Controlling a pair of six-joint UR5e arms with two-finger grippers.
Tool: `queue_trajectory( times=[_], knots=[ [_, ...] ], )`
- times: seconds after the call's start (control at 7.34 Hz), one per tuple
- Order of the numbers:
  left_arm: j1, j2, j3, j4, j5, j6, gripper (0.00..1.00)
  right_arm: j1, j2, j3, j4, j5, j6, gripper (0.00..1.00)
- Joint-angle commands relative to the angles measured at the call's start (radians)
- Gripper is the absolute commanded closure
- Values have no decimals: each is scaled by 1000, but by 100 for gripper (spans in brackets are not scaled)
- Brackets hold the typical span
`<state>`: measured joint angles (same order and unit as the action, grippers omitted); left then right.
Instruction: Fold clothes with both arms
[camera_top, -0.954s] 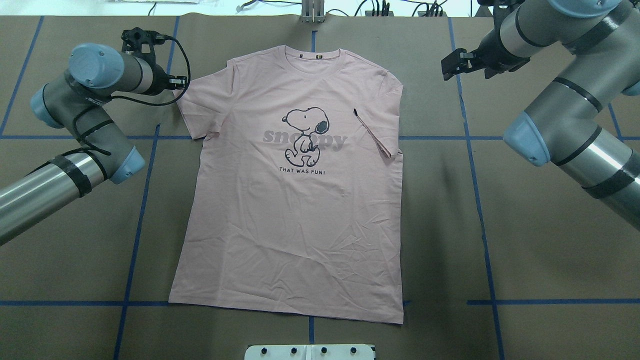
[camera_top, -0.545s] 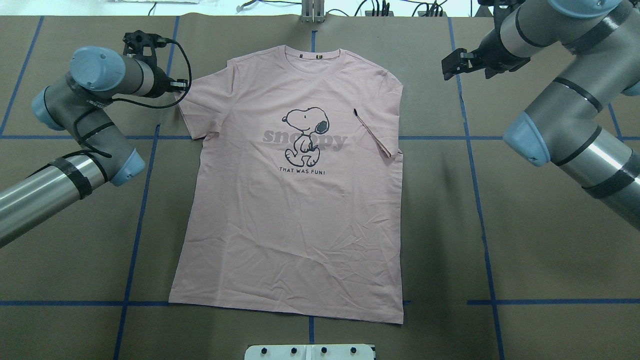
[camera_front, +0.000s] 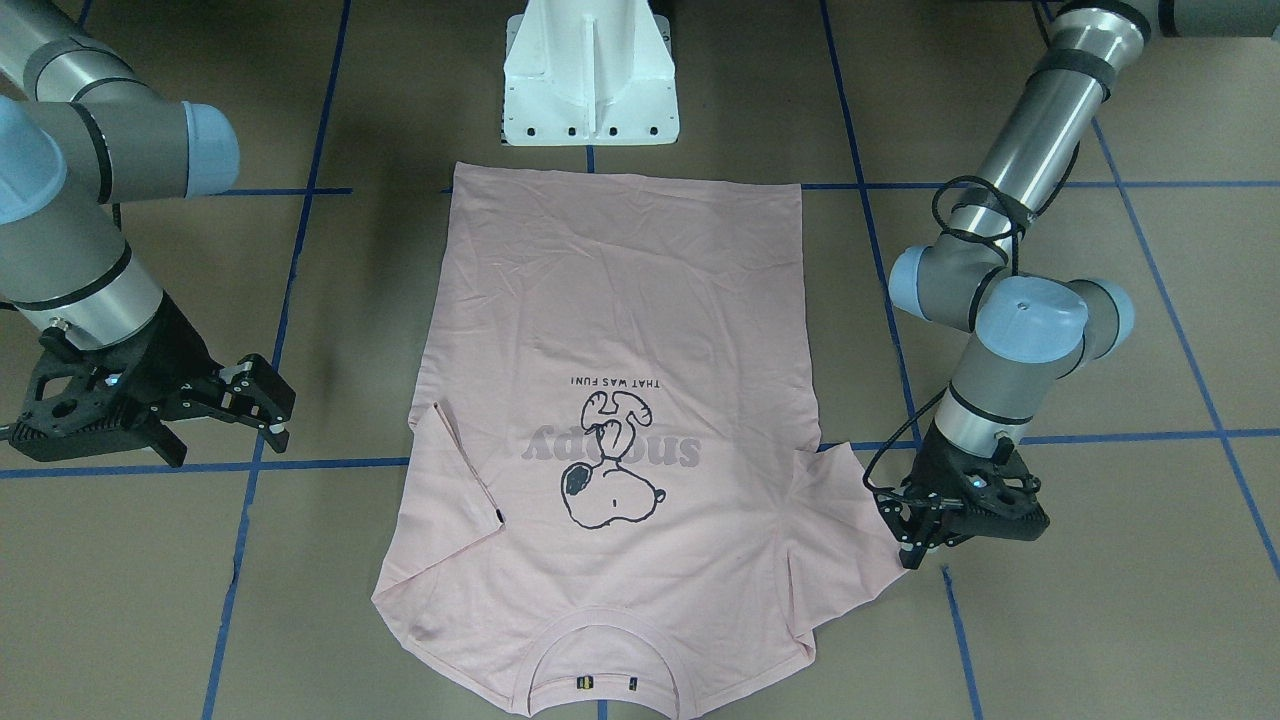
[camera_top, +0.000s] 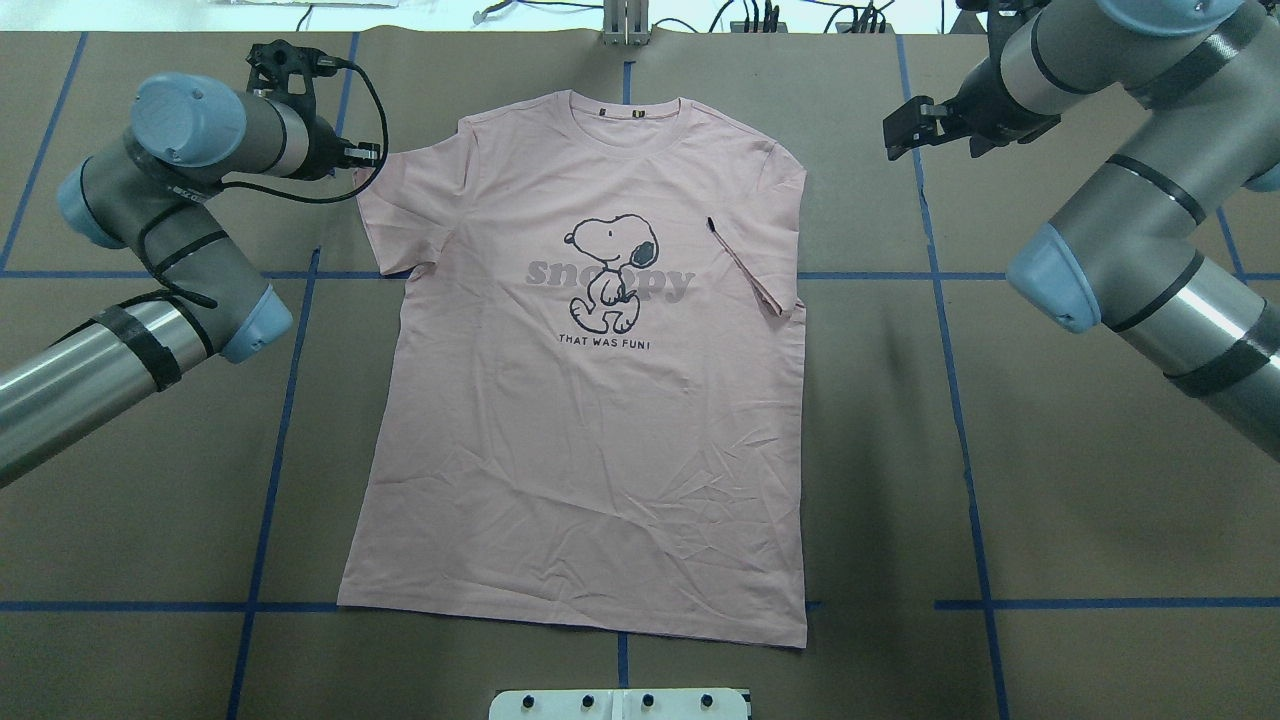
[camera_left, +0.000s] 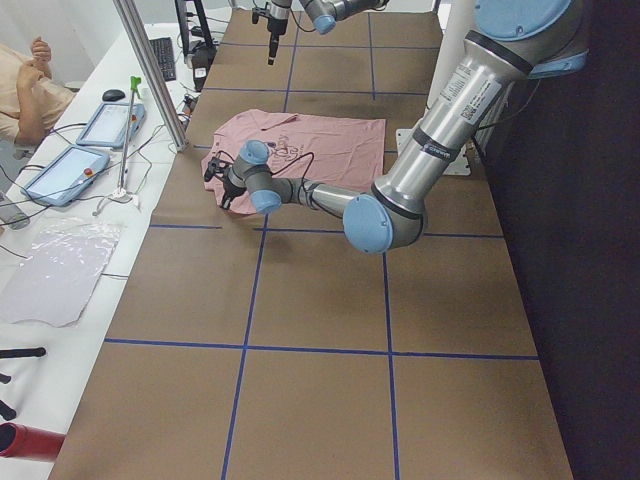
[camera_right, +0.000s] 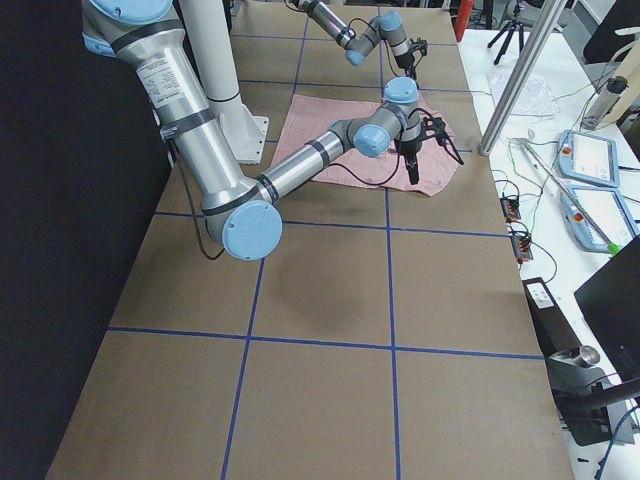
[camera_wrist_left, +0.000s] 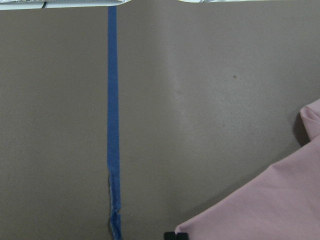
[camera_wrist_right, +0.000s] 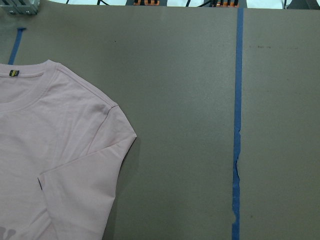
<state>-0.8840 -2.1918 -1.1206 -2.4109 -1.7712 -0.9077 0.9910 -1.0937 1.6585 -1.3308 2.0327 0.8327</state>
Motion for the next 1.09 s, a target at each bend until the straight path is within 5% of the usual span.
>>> queue_trajectory(
  times=[0.0,0.27,0.54,0.82,0.95],
  knots=[
    [3,-6,-163,221,-1,-13,100,-2,2,1,1,0,2,0],
    [52,-41,-257,384,2,-133,100,-2,2,0,1,0,2,0],
    [120,-144,-223,487,9,-227,100,-3,2,0,1,0,2,0],
    [134,-306,12,486,64,-253,100,-6,2,0,1,0,2,0],
    [135,-321,46,477,65,-249,100,-12,2,-2,1,0,2,0]
  ],
)
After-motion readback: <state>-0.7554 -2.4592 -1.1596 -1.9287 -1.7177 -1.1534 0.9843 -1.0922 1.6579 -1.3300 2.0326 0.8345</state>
